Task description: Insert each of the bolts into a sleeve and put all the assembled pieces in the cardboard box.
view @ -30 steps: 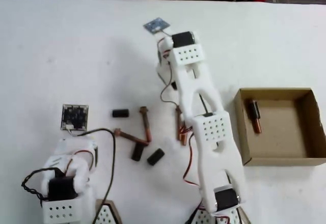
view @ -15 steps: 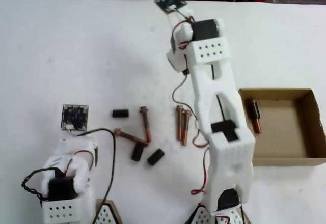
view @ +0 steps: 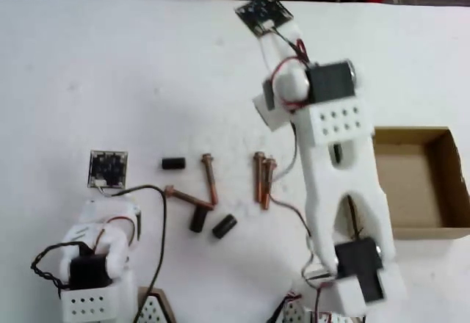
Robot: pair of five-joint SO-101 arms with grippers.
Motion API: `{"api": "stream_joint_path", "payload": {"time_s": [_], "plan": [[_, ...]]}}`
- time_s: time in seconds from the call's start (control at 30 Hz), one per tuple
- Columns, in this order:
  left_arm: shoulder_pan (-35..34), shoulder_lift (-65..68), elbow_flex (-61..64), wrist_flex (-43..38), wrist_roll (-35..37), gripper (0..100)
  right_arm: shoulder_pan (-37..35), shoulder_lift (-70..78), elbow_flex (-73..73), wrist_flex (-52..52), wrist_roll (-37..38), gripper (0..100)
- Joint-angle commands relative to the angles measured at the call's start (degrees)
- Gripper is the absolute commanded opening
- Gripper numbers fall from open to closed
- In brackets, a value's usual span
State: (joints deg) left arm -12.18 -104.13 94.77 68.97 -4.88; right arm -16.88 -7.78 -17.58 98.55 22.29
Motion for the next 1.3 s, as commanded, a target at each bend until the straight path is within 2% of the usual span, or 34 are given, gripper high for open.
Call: {"api": "stream_joint_path", "payload": {"time_s": [0.0,0.37,0.57,0.8,1.0,1.13,1.27], "plan": [[-0.6,-0.3,-0.5,-0.1,0.2,2,-0.2,-9.4,5.4,0.9,-0.1,1.6],[-0.6,-0.3,-0.5,0.0,0.2,2,0.3,-33.6,36.3,-15.1,-0.4,1.6],[-0.6,-0.3,-0.5,0.0,0.2,2,0.3,-41.4,50.7,-23.5,-0.4,1.6],[-0.6,-0.3,-2.1,0.4,-0.2,2,0.3,-45.3,63.8,-33.2,-0.5,1.6],[-0.3,0.0,-8.8,6.3,-4.5,2,0.2,-49.1,72.8,-40.7,-0.5,1.6],[-0.3,0.1,-11.7,6.6,-4.7,2,0.2,-52.9,77.1,-43.5,-0.5,1.6],[-0.2,0.1,-16.1,9.3,-8.4,2,0.2,-57.3,80.2,-44.1,-0.5,1.6]]}}
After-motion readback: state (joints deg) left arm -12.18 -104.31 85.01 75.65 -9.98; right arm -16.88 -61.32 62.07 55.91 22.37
